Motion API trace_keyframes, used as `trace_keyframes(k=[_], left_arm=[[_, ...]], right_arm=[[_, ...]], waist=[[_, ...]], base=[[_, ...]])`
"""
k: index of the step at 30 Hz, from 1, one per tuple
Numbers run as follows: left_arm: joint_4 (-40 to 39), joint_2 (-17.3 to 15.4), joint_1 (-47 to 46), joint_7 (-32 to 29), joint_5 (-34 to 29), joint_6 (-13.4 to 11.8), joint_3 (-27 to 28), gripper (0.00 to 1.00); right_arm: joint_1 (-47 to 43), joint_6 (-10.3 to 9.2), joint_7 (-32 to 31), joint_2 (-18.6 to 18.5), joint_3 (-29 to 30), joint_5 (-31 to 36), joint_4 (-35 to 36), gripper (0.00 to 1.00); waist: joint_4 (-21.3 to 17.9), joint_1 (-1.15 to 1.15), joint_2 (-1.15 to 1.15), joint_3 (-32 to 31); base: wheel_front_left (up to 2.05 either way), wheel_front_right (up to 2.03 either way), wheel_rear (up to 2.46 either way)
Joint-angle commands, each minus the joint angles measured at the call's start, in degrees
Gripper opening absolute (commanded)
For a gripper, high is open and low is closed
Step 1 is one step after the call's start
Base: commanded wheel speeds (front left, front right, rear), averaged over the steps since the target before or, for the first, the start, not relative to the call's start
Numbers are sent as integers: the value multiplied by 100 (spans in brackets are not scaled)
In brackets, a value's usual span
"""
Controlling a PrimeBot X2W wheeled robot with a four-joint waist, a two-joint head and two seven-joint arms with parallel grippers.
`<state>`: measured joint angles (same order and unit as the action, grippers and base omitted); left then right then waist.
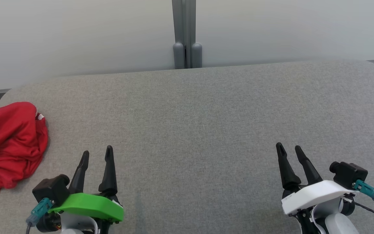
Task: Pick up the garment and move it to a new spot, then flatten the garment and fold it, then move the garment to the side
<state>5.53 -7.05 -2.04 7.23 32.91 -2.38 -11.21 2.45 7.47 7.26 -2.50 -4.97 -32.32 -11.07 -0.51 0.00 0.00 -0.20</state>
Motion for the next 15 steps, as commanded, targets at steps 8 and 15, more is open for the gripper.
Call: trace_keyframes(k=[8,15], left_arm=[[-66,-100,31,171,-582,-56,-156,100],[6,-30,107,275,-845,74,-124,100]], right_arm=[[-40,2,171,-33,-39,648,136,100],[-85,2,272,-37,-44,987,164,100]], waist=[[-6,0,0,-25],[-13,0,0,-52]], base=[[0,0,0],[0,0,0]])
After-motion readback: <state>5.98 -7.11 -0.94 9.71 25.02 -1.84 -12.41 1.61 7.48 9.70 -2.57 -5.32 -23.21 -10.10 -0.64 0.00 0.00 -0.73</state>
